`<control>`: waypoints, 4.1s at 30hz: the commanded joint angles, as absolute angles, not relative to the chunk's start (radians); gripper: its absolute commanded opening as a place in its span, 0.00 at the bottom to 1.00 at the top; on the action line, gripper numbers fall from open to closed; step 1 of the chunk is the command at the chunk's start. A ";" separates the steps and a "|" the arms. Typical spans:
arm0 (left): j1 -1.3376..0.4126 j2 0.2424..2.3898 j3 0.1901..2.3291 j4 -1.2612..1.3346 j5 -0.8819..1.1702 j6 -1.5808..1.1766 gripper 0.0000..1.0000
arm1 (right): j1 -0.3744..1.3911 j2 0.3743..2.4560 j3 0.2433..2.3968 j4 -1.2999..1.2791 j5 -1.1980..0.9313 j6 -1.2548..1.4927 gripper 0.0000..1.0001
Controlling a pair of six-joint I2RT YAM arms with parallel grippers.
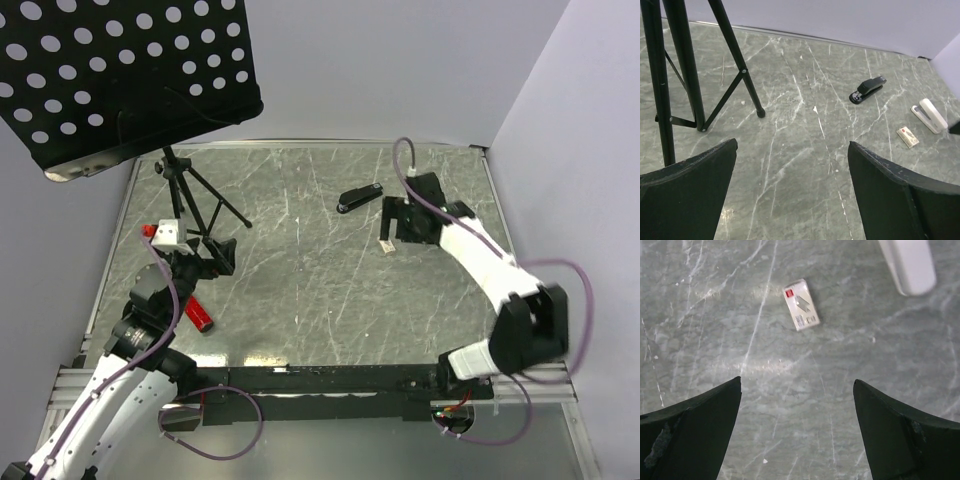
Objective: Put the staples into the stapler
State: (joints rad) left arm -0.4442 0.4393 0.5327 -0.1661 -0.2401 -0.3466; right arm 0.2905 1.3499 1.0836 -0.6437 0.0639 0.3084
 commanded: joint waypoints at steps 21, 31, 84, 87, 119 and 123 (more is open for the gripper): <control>-0.437 0.433 0.571 -0.163 -0.236 -0.348 0.97 | 0.265 1.948 1.371 -0.660 -0.058 0.275 0.90; -0.439 0.433 0.571 -0.164 -0.232 -0.348 0.97 | 0.284 1.993 1.404 -0.666 -0.011 0.255 0.74; -0.439 0.526 0.584 -0.175 -0.149 -0.385 0.97 | 0.916 1.750 1.112 -0.572 0.049 -0.092 0.76; -0.437 0.554 0.589 -0.184 -0.117 -0.414 0.97 | 0.896 1.741 1.104 -0.555 0.072 -0.064 0.76; -0.574 1.129 0.557 -0.072 0.175 -0.862 0.99 | 0.686 1.617 0.910 -0.242 -0.262 0.537 0.54; -0.592 1.158 0.552 -0.060 0.173 -0.874 0.99 | 0.681 1.643 0.897 -0.206 -0.297 0.557 0.52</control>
State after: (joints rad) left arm -0.5724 1.1324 0.5575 -0.1120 0.1604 -0.8371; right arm 0.6930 1.6222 0.9100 -0.2863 -0.2584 0.5106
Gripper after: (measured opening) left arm 0.988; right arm 0.529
